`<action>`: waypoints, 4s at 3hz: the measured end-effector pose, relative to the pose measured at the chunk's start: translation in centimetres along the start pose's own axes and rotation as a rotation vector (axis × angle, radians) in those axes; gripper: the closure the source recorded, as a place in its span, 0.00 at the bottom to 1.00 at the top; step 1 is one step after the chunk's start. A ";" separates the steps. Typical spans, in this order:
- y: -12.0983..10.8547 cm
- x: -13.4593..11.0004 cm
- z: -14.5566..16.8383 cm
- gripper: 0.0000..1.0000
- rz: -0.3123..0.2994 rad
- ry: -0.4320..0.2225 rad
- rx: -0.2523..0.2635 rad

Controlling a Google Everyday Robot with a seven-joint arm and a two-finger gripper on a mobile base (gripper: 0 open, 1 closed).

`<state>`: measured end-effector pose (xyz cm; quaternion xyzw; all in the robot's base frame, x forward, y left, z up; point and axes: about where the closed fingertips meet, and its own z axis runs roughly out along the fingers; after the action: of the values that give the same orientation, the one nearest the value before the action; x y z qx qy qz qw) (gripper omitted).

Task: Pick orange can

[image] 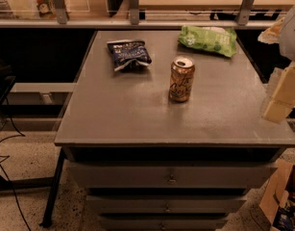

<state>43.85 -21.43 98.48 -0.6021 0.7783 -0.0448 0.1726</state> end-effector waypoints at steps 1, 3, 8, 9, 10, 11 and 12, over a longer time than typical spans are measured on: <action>0.0 0.0 0.0 0.00 0.000 0.000 0.000; -2.6 -1.3 2.8 0.00 0.011 -0.118 0.003; -9.5 -10.9 15.6 0.16 0.082 -0.662 -0.124; -9.6 -12.8 16.4 0.27 0.087 -0.721 -0.157; -9.6 -13.8 16.3 0.33 0.090 -0.760 -0.180; -9.6 -13.7 14.7 0.50 0.092 -0.801 -0.193; -9.7 -13.1 13.1 0.73 0.096 -0.814 -0.198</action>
Offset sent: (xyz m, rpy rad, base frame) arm 0.0140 0.0034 -0.0102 0.0610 -0.0127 0.0071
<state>59.80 -9.79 91.68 -0.5473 0.6744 0.2800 0.4090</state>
